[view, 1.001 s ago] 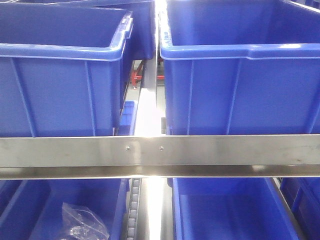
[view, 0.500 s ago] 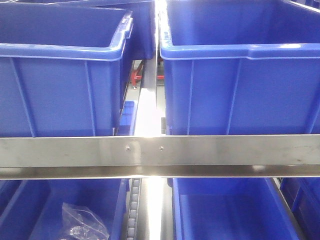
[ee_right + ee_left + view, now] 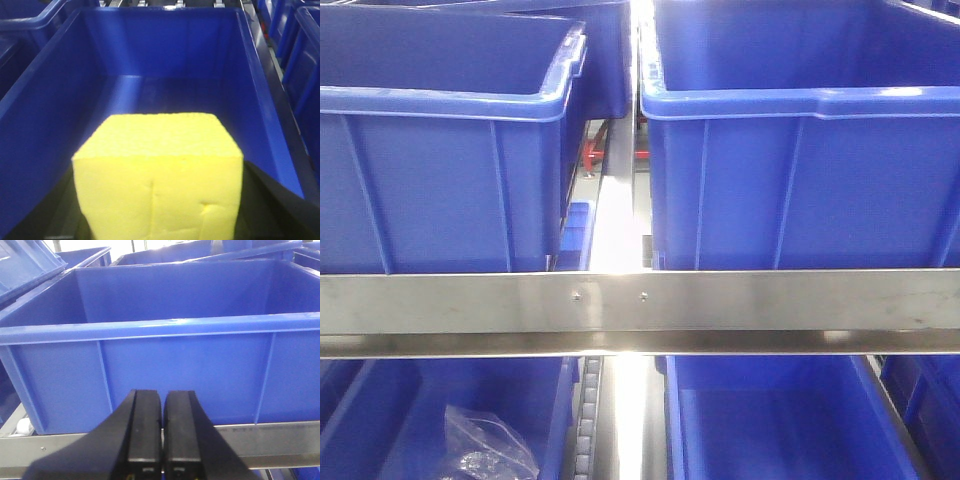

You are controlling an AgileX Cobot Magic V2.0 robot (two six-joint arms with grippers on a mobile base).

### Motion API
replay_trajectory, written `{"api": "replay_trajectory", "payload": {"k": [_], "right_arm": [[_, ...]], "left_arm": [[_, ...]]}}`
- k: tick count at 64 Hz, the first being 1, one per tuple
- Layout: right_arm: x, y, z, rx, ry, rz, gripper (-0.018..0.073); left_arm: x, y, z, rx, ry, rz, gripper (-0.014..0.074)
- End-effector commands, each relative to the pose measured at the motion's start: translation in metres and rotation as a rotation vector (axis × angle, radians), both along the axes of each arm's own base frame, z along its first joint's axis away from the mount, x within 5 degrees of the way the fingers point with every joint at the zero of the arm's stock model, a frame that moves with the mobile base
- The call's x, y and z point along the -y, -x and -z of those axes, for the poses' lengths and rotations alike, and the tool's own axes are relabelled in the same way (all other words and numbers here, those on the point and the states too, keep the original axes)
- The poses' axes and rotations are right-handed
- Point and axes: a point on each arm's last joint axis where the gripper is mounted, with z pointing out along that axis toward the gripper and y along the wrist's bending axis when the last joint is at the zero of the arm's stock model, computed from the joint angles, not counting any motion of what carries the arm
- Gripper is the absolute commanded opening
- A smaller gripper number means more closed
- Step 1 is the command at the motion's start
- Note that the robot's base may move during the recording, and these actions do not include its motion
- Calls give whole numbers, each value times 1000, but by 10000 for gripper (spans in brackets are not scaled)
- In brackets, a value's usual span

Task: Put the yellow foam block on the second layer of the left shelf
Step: 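Lower the cube into the blue bin and open the right gripper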

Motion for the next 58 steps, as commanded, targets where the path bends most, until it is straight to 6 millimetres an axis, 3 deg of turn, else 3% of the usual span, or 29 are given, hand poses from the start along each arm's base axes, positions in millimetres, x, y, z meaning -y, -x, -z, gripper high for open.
{"api": "replay_trajectory", "payload": {"k": [1,13,21,29,39,48,58], "right_arm": [[-5,-21,-26,167,-25,-6,505],[-23,-59,-16,198,-36,-48,505],[-29,-72,-6,165,-32,-59,505],[-29,-75,-2,148,-30,-59,513],[-29,-74,-1,138,-28,-60,636],[-30,-75,0,63,-20,-62,629],[-29,-73,-9,117,-27,-60,620]], "left_arm": [[2,1,0,74,9,21,136],[2,1,0,74,9,21,136],[2,1,0,74,9,21,136],[2,1,0,74,9,21,136],[2,1,0,74,9,21,136],[2,1,0,74,9,21,136],[2,1,0,74,9,21,136]]}}
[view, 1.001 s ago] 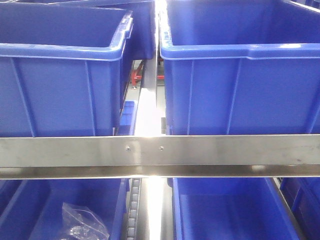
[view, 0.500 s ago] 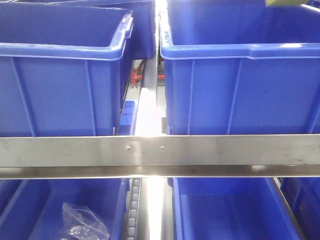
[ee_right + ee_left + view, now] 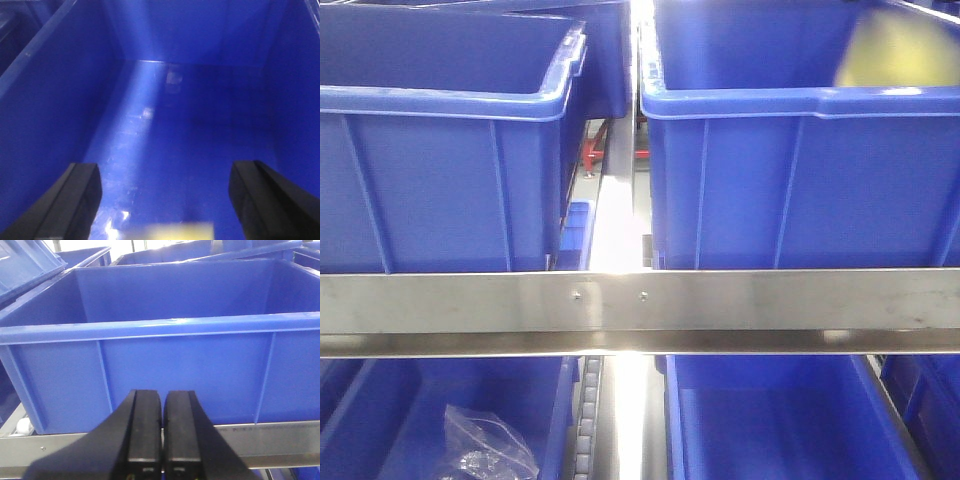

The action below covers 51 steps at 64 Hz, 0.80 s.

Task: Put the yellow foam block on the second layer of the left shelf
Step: 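Lower the cube into the blue bin and open the right gripper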

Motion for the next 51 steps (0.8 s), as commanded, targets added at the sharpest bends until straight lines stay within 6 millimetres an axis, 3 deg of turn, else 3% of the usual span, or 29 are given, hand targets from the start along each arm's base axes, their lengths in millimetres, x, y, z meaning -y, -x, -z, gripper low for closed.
{"api": "replay_trajectory", "payload": {"k": [1,9,20,28,36,51], "right_arm": [[1,5,-37,189,-38,5,617],[3,14,-47,223,-44,5,507],[18,32,-65,262,13,34,41],[31,50,-72,276,17,74,64],[38,79,-67,307,15,95,64],[44,149,-26,387,5,98,64]], "left_arm": [[2,1,0,74,9,21,136],[2,1,0,74,9,21,136],[2,1,0,74,9,21,136],[2,1,0,74,9,21,136],[2,1,0,74,9,21,136],[2,1,0,74,9,21,136]]}}
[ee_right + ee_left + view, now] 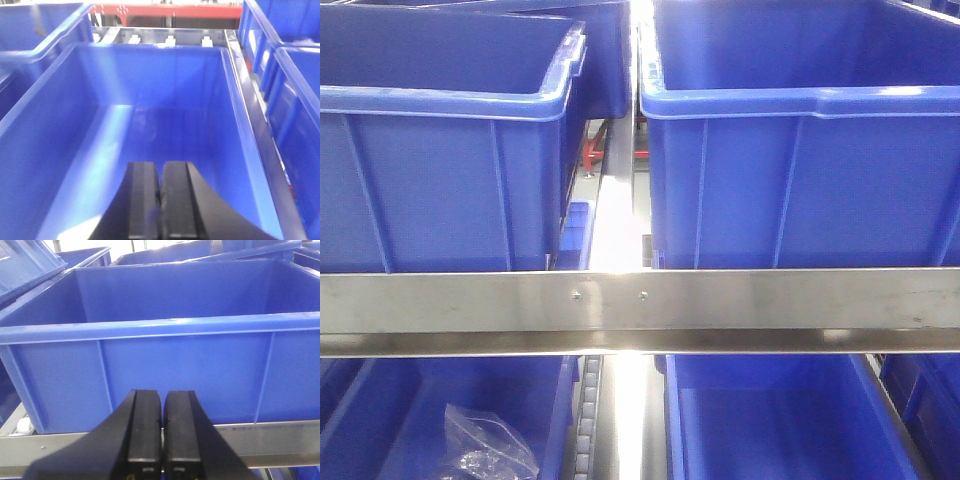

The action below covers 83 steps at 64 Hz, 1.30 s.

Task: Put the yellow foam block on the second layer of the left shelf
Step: 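Lower the cube into the blue bin and open the right gripper, then withdraw the empty right gripper from the bin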

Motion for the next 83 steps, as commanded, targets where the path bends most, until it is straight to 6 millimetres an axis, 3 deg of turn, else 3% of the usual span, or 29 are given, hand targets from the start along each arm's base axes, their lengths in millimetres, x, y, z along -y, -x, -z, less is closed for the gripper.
{"api": "replay_trajectory", "payload": {"k": [1,14,25,36,55,77,83], "right_arm": [[3,27,-6,172,4,8,64],[8,77,36,209,-5,8,64],[10,101,56,248,-8,7,64],[10,103,70,234,-7,7,64],[10,103,71,233,-7,7,64],[13,118,112,239,-2,51,64],[14,122,112,256,-3,50,64]], "left_arm": [[2,1,0,74,9,21,136],[2,1,0,74,9,21,136],[2,1,0,74,9,21,136],[2,1,0,74,9,21,136],[2,1,0,74,9,21,136],[2,1,0,74,9,21,136],[2,1,0,74,9,21,136]]}}
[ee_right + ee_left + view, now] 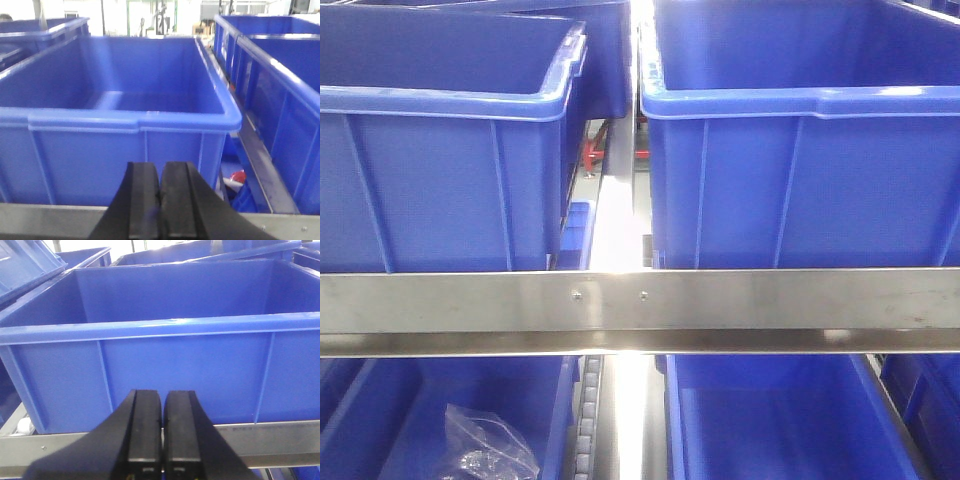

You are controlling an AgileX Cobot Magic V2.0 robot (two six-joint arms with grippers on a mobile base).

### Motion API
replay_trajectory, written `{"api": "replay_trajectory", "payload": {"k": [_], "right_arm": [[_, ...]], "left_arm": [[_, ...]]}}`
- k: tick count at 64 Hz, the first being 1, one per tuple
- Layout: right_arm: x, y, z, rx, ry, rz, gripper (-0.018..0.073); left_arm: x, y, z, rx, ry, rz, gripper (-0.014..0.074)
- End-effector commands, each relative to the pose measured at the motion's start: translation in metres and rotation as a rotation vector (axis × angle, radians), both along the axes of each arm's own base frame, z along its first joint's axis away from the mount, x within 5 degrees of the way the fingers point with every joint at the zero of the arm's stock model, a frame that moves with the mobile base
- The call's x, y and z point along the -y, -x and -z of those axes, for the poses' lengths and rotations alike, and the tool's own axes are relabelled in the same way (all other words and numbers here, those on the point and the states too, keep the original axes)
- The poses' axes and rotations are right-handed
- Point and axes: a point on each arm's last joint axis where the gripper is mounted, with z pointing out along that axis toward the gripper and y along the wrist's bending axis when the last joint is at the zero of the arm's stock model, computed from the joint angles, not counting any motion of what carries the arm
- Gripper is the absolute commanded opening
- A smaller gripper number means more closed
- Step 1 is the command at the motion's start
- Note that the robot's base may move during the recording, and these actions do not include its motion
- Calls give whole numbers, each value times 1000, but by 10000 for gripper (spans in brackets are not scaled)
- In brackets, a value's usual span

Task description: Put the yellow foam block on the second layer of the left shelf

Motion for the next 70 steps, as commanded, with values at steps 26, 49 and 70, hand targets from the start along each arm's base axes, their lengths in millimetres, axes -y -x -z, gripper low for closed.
{"api": "replay_trajectory", "payload": {"k": [26,49,70], "right_arm": [[1,6,-16,138,7,9,64],[1,6,-16,138,7,9,64],[1,6,-16,138,7,9,64]], "left_arm": [[2,1,0,74,9,21,136],[2,1,0,74,9,21,136],[2,1,0,74,9,21,136]]}}
